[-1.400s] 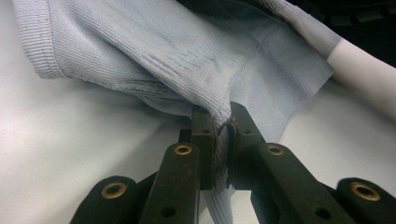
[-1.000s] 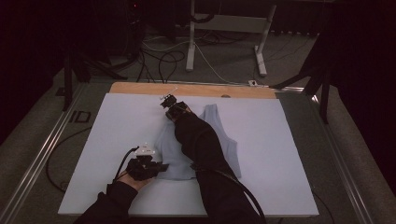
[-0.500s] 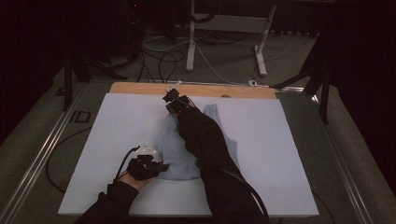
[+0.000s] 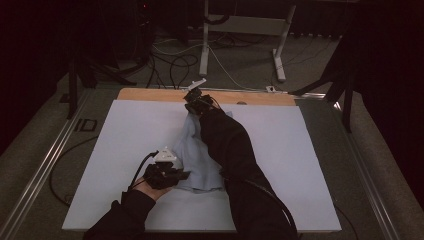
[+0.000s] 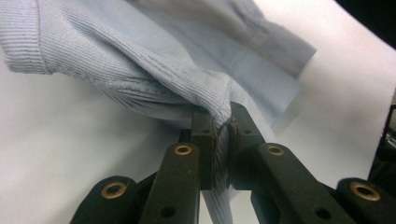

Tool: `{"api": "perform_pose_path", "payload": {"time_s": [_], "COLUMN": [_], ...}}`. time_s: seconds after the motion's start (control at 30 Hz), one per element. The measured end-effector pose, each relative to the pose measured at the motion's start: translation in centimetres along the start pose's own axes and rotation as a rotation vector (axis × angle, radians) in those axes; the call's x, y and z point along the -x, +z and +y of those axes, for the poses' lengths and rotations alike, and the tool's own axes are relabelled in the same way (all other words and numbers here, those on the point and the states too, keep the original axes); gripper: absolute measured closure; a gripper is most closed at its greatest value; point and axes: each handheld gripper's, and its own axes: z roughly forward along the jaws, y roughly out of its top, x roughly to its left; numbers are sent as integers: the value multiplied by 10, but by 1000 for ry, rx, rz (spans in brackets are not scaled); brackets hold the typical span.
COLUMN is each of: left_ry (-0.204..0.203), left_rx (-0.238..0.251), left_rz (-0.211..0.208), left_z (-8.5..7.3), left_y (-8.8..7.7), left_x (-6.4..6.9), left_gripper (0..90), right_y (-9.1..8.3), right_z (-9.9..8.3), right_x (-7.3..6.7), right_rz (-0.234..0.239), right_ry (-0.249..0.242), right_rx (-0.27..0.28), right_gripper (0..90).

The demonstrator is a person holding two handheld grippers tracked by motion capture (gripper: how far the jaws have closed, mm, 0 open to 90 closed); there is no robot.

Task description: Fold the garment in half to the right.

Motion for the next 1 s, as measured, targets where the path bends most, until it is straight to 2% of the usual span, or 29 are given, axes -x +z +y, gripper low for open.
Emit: {"api": "perform_pose_path", "payload": {"time_s": [0.33, 0.6, 1.0], "left_ry": [41, 74, 107], "left_rx": [-13, -21, -31], "left_rz": [-3, -20, -39], "left_z": [23, 41, 64], "left_y": [8, 23, 48], "left_x": [17, 34, 55], "left_gripper": [840, 841, 841], "right_y": [-24, -39, -54], "right_z": [-7, -19, -40], "right_x": [17, 31, 54], "right_rz": [2, 9, 1], "right_ry": [10, 46, 74], "right_rx": [46, 70, 96], "right_gripper": [849, 848, 848]}}
